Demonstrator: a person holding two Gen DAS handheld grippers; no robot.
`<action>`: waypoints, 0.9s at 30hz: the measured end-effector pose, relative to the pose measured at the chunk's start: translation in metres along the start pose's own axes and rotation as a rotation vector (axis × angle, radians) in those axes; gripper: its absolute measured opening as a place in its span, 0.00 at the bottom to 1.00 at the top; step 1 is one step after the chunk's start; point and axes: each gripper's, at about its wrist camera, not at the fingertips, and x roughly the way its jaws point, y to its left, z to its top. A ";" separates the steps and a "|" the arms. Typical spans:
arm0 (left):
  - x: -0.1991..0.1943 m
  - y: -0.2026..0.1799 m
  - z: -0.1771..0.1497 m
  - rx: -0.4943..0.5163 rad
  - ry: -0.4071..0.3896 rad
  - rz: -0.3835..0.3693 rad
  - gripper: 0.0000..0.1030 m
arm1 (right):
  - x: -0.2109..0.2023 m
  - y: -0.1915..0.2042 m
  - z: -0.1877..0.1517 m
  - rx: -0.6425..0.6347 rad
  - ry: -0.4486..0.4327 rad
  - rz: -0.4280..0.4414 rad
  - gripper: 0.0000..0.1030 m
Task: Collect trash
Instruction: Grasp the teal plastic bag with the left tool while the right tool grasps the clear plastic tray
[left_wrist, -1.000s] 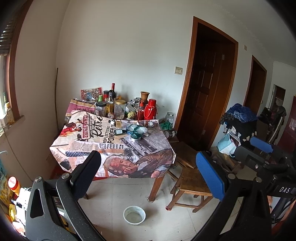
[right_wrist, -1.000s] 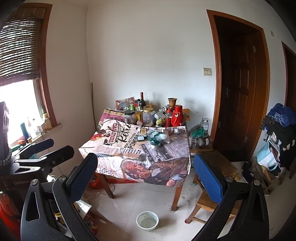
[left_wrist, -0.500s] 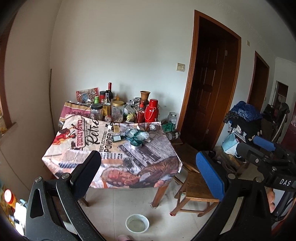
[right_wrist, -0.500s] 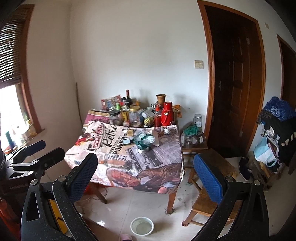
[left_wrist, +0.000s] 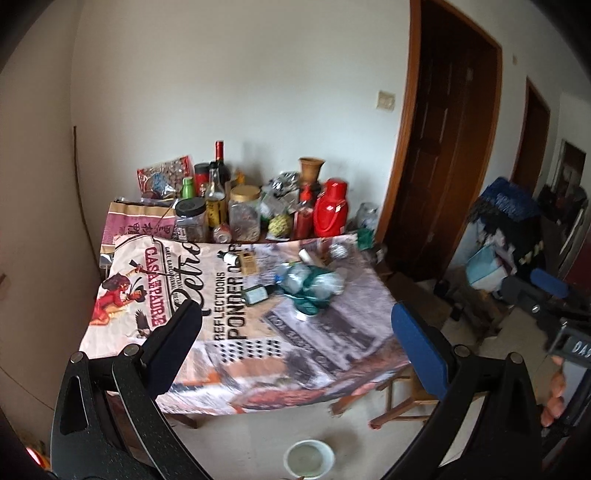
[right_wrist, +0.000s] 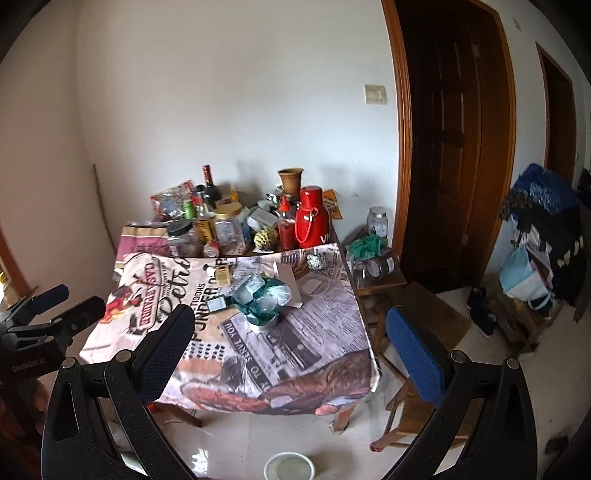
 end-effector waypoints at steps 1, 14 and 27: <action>0.014 0.006 0.003 -0.001 0.019 0.000 1.00 | 0.009 0.001 0.002 0.007 0.013 -0.003 1.00; 0.177 0.033 0.009 -0.228 0.263 0.120 1.00 | 0.153 -0.042 0.021 -0.004 0.248 -0.001 1.00; 0.327 0.019 -0.001 -0.476 0.487 0.173 0.85 | 0.316 -0.102 0.043 -0.107 0.461 0.078 0.98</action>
